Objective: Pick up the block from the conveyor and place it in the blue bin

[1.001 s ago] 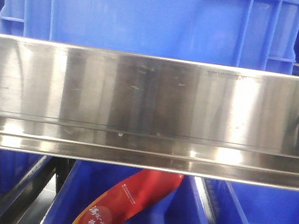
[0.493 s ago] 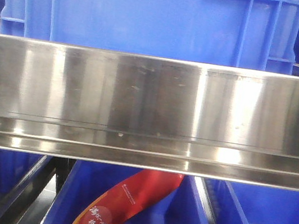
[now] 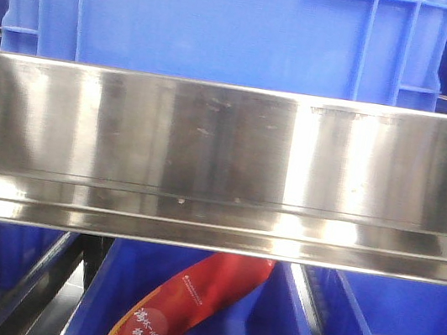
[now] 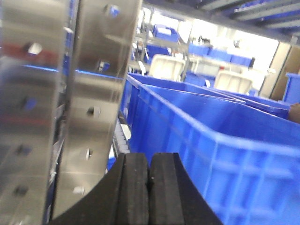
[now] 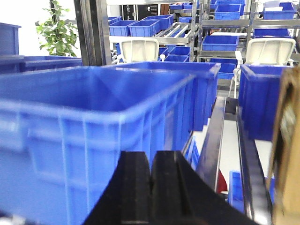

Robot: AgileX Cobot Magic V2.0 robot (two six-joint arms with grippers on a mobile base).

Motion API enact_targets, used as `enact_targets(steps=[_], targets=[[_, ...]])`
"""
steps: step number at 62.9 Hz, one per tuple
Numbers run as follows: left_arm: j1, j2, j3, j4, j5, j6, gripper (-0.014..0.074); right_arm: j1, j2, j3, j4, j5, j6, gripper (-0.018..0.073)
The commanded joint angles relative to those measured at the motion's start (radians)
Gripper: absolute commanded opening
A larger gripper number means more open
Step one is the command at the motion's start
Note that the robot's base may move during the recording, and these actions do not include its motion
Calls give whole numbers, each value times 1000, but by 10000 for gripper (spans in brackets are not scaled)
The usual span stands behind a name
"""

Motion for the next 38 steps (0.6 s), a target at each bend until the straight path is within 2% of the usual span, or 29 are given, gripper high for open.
enact_targets(steps=[1, 22, 38], targets=[[4, -81, 38, -7, -10, -4, -111, -6, -60, 31, -9, -18, -4, -162], [4, -295, 57, -6, -11, -4, -111, -6, -141, 38, -9, -46, -4, -162], [4, -307, 57, -6, -11, -4, -111, -6, -141, 38, -7, -51, -4, -162]])
